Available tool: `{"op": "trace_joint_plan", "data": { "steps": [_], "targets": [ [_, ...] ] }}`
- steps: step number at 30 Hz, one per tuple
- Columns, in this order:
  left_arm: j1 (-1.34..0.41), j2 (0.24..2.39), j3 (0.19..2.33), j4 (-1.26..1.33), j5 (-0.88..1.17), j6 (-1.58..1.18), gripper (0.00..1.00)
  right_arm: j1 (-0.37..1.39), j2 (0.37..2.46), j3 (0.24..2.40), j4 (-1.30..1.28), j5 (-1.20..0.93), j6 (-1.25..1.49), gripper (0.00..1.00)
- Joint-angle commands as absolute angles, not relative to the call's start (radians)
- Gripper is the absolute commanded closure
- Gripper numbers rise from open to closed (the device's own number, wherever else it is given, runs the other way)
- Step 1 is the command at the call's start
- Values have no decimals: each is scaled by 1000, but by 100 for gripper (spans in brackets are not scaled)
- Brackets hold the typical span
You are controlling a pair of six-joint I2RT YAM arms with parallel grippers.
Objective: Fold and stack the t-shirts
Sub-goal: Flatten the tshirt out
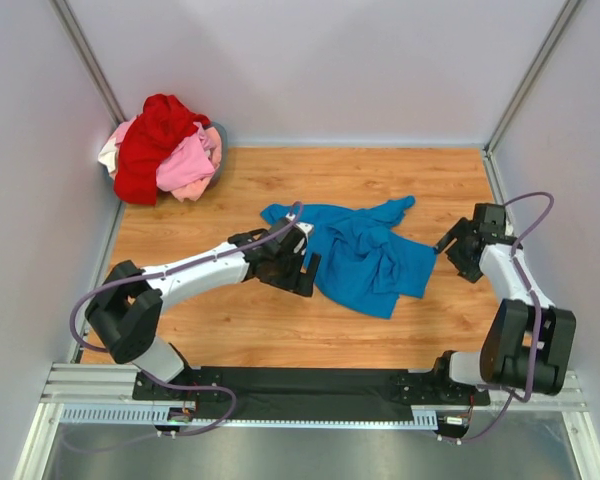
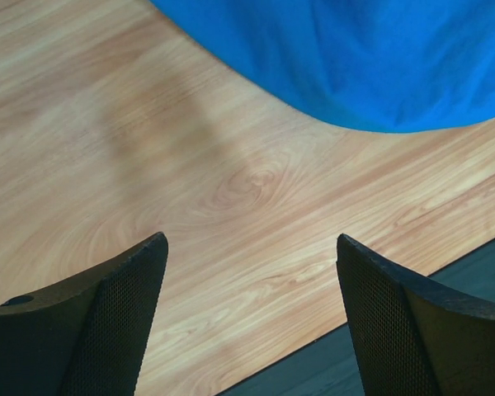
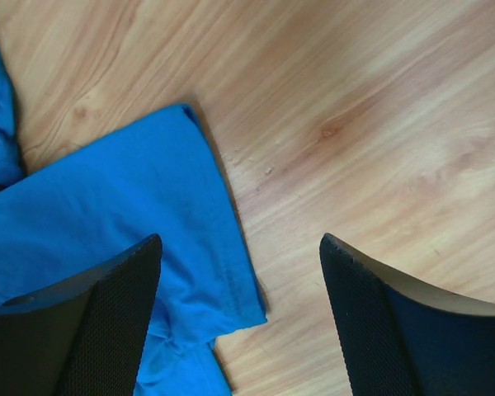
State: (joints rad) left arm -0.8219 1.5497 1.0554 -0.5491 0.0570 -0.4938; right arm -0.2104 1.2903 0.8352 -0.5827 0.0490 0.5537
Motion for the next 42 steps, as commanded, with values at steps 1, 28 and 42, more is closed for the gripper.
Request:
{"op": "trace_joint_plan", "data": {
  "steps": [1, 28, 42],
  "targets": [
    [-831, 1531, 1060, -440, 104, -528, 11, -219, 1379, 882, -522, -41, 568, 22],
    [-910, 1546, 890, -269, 167, -606, 12, -152, 1608, 939, -371, -130, 615, 100],
    [-991, 1627, 951, -170, 106, -676, 1, -80, 1094, 1474, -821, 70, 588, 100]
  ]
}}
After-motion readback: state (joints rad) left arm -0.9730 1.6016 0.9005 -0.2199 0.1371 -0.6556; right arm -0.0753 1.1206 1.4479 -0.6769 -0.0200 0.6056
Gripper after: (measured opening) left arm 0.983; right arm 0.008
